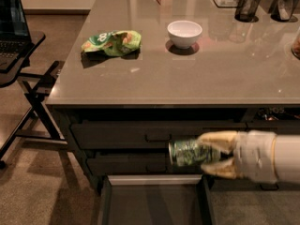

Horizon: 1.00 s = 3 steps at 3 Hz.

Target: Pick green can from bottom drawer and place on counter

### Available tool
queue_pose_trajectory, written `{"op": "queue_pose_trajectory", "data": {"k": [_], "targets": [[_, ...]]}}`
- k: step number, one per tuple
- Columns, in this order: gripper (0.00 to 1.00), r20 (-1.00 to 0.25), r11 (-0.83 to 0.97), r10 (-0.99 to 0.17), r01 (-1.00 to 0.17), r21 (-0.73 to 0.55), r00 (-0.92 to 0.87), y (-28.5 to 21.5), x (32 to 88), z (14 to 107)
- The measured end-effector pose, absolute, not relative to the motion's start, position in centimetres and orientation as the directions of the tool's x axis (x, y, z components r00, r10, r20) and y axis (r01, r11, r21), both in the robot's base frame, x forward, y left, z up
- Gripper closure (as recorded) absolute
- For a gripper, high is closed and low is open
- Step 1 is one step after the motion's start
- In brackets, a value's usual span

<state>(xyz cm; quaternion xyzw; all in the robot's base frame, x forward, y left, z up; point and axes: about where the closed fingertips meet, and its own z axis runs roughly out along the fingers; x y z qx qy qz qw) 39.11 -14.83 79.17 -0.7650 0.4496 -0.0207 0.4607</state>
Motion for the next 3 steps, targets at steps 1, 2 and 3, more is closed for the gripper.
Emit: {"op": "queue_pose_trajectory", "data": {"k": [1, 2, 3], "targets": [[1.00, -0.443, -0.117, -0.650, -0.657, -0.744, 0.617, -16.7, 40.5, 84.6], [1.00, -0.422, -0.107, -0.654, -0.629, -0.770, 0.628, -17.9, 41.2, 87.1], [1.00, -0.421, -0.107, -0.655, -0.629, -0.770, 0.628, -17.9, 41.2, 87.1]]}}
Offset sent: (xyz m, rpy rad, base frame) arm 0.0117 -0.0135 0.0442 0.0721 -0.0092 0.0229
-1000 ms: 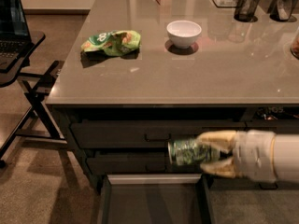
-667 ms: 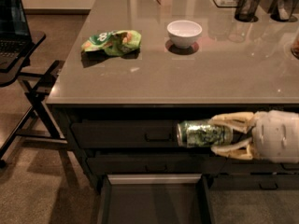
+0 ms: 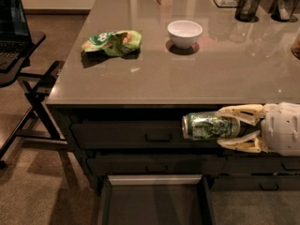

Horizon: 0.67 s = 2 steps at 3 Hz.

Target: Pick green can from bottom drawer and place on counter

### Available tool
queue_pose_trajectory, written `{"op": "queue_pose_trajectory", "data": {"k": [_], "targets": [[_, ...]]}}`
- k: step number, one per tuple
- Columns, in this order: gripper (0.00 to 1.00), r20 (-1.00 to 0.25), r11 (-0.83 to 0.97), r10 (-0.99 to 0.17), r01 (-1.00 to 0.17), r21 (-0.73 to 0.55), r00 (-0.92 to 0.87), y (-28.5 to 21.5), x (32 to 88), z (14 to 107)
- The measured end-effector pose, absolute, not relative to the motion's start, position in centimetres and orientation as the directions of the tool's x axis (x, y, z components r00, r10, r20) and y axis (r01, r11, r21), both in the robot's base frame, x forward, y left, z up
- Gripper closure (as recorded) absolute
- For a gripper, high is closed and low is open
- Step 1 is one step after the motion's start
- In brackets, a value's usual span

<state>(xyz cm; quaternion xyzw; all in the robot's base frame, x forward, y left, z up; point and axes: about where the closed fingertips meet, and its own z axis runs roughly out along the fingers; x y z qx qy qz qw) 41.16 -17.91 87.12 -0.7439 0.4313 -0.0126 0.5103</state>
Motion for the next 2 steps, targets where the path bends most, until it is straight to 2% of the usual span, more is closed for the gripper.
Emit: {"op": "queue_pose_trajectory", "data": {"k": [2], "targets": [[1.00, -0.376, -0.132, -0.702, -0.629, -0.766, 0.605, -18.1, 45.4, 90.2]]}}
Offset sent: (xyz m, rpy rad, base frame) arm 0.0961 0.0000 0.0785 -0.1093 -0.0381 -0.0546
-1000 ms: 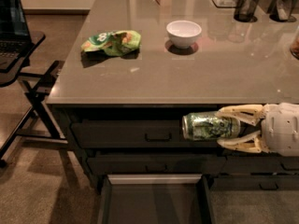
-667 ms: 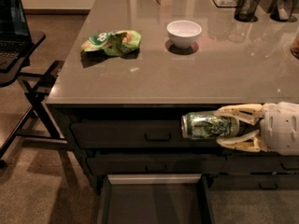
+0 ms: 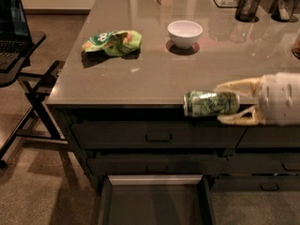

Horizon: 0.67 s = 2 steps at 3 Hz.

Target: Pick green can from bottom drawer and place on counter

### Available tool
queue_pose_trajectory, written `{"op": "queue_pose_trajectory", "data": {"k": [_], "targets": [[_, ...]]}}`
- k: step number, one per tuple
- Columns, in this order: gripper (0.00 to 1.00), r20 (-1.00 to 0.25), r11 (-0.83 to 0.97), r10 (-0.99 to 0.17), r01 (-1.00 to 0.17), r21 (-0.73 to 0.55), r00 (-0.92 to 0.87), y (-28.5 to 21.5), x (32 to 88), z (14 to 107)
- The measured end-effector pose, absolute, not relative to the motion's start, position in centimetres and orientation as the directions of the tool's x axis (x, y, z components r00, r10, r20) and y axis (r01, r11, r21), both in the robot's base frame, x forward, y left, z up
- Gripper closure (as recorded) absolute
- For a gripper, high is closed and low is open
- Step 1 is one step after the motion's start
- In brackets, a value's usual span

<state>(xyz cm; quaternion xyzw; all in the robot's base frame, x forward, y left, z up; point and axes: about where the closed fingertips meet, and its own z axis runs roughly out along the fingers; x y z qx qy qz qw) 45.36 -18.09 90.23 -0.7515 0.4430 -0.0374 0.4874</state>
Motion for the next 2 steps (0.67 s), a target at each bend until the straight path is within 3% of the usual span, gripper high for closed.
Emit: {"op": "queue_pose_trajectory", "data": {"k": [2], "targets": [[1.00, -0.333, -0.224, -0.690, -0.628, -0.745, 0.642, -14.6, 53.5, 95.0]]}}
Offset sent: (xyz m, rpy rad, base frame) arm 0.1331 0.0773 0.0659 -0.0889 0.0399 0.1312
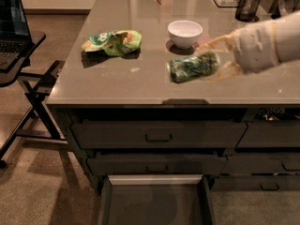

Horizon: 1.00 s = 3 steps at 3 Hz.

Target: Pick green can from bottom drawer and place on counter

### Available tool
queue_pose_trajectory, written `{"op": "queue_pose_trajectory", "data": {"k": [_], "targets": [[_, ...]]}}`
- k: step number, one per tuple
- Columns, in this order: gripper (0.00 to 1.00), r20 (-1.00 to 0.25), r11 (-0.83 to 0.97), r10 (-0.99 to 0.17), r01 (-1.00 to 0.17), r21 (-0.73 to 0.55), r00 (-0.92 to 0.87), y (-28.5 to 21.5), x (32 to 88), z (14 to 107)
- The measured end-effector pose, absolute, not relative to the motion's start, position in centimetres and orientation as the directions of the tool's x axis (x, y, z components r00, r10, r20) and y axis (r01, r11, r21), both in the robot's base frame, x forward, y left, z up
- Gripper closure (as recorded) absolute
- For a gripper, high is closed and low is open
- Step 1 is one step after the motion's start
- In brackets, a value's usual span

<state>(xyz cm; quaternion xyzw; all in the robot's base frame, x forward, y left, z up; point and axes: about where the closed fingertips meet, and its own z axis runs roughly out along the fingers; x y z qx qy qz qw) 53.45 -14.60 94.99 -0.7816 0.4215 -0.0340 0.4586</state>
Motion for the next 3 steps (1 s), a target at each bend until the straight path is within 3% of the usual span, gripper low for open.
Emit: {"op": "queue_pose_trajectory", "data": {"k": [2, 3], "targets": [[1.00, -0.435, -0.187, -0.656, -0.692, -0.698, 0.617, -9.7, 60.3, 95.3], [1.00, -0.547, -0.069, -0.632, -0.743, -0.666, 0.549, -8.7, 62.1, 94.7]]}}
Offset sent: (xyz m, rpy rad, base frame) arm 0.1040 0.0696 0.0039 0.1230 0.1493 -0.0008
